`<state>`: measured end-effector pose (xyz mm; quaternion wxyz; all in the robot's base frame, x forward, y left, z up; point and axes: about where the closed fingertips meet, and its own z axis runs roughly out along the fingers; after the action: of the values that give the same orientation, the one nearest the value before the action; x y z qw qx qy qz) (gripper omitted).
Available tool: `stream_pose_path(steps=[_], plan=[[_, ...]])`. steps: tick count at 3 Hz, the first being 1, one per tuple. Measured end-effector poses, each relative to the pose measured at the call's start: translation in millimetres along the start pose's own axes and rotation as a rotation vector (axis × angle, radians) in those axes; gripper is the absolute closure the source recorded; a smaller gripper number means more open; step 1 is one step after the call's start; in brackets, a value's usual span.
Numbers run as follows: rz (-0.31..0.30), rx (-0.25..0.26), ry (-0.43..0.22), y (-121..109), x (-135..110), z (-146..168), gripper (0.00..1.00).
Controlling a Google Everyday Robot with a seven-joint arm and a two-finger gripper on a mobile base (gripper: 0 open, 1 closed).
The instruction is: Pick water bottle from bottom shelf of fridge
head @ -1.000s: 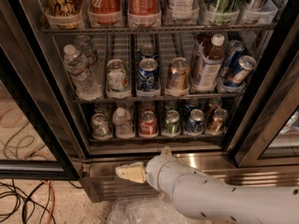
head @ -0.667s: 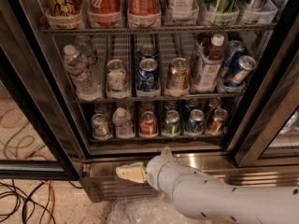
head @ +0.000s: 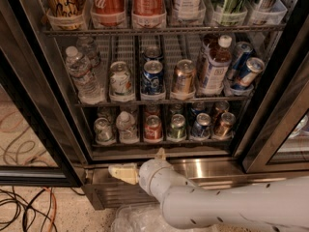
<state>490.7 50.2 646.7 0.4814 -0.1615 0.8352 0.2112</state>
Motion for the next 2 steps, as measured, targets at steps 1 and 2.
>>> stream_pose_path(steps=[1,2], plan=[[0.021,0.015,-0.089,11.5,-7.3,22.7,0.00],[0.031,0.049,-0.168,22.4,-15.2,43.7,0.00]])
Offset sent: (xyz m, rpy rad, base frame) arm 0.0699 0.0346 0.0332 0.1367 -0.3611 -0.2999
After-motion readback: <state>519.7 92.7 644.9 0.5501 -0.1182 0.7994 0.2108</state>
